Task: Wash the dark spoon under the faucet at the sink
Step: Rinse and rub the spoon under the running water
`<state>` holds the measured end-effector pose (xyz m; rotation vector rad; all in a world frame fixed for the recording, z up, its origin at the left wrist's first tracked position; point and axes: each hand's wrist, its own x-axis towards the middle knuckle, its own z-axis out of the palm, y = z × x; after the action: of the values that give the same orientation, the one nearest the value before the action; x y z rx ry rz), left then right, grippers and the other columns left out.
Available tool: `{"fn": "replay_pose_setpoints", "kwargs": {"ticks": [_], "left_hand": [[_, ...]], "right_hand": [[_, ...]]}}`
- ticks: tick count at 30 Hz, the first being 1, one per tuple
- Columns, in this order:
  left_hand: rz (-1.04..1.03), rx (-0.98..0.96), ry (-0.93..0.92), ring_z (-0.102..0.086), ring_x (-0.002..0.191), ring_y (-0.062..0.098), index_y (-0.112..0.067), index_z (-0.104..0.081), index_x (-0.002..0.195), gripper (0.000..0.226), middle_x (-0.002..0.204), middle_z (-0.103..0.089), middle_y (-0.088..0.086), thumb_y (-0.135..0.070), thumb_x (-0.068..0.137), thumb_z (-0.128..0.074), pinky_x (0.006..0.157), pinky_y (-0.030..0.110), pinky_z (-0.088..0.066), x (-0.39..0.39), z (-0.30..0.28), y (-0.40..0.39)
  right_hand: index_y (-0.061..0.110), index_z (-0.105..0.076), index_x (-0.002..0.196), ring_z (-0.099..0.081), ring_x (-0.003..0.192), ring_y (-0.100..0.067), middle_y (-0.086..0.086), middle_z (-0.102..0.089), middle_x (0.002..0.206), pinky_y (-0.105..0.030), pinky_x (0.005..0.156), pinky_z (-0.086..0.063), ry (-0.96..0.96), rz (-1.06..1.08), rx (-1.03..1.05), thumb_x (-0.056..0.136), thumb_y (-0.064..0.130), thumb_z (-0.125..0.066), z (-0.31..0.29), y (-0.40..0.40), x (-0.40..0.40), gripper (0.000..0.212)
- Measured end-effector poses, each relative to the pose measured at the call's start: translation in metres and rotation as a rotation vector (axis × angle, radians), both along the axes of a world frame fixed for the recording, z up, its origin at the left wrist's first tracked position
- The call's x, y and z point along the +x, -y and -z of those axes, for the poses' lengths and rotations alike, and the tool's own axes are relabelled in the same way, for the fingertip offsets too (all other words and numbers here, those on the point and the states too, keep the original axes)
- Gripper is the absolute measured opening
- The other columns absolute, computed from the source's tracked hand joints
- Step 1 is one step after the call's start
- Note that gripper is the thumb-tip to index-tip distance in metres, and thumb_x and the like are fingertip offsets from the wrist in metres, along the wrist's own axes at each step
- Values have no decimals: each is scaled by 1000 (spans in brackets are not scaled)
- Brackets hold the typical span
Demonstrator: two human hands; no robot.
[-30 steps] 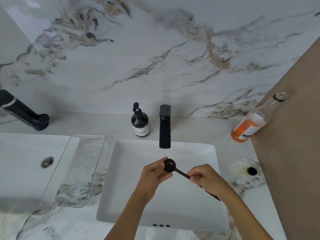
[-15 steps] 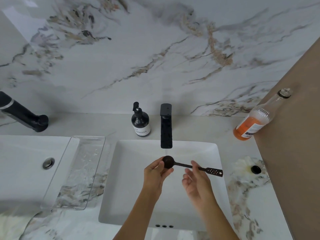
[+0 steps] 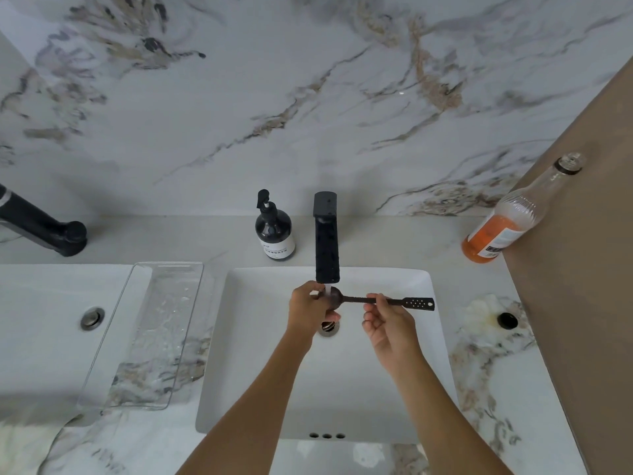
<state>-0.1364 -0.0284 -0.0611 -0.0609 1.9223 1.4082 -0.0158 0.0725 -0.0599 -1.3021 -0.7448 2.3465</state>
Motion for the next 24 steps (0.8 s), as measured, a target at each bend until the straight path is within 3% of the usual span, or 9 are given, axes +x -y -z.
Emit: {"fn": "replay_pose_setpoints", "kwargs": {"ticks": [2,6,9,13,18,19,22,24], "left_hand": [[13,-12,6,-66,50,26,-2,-64,107,16,77,-72,16,-1,90,-63,78,43,-62,2,-2,-1],[7,-42,-33,-58,41,22,1,-66,88,8,65,-67,15,5,90,-59,56,35,-57,6,-4,-2],[22,-47,-46,-59,44,24,2,-67,77,18,60,-64,14,8,86,-53,60,43,-57,7,-3,-1],[54,-40,-53,-73,61,35,0,-67,87,14,69,-70,15,2,91,-54,74,49,-60,8,0,2],[65,-91,-109,-60,44,27,2,-65,92,11,69,-65,18,3,88,-55,49,34,-54,7,-5,3],[81,-113,-126,-61,44,26,2,-67,90,13,68,-65,17,3,87,-54,50,35,-56,7,-5,3],[94,-55,-111,-71,54,29,1,-67,76,18,68,-65,14,3,89,-56,74,48,-61,6,-2,1],[73,-24,-86,-73,59,28,-1,-67,73,22,65,-64,10,3,90,-55,81,49,-59,8,0,1]], "right_hand": [[1,-69,98,-56,59,-15,-8,-64,70,-21,54,-53,13,9,3,100,15,-56,2,-1,0,19],[1,-69,97,-56,58,-14,-8,-64,69,-21,54,-52,34,-12,36,100,15,-57,2,-1,-1,19],[1,-70,96,-56,59,-15,-7,-65,69,-21,56,-52,25,-12,45,100,14,-57,0,0,-3,18],[2,-69,93,-57,59,-14,-7,-64,67,-21,55,-52,27,-9,59,99,14,-58,-2,-2,-4,18],[2,-70,92,-57,60,-15,-7,-64,68,-22,57,-52,27,-29,65,99,15,-59,-1,0,-1,18],[1,-70,92,-57,60,-15,-8,-64,68,-22,57,-52,31,-26,68,98,14,-60,-2,0,-1,18],[1,-70,90,-57,60,-15,-8,-64,68,-21,56,-52,41,7,83,98,13,-60,-3,0,-2,18],[0,-70,90,-57,59,-14,-8,-64,68,-21,54,-52,36,23,89,98,12,-60,-3,0,-4,18]]}}
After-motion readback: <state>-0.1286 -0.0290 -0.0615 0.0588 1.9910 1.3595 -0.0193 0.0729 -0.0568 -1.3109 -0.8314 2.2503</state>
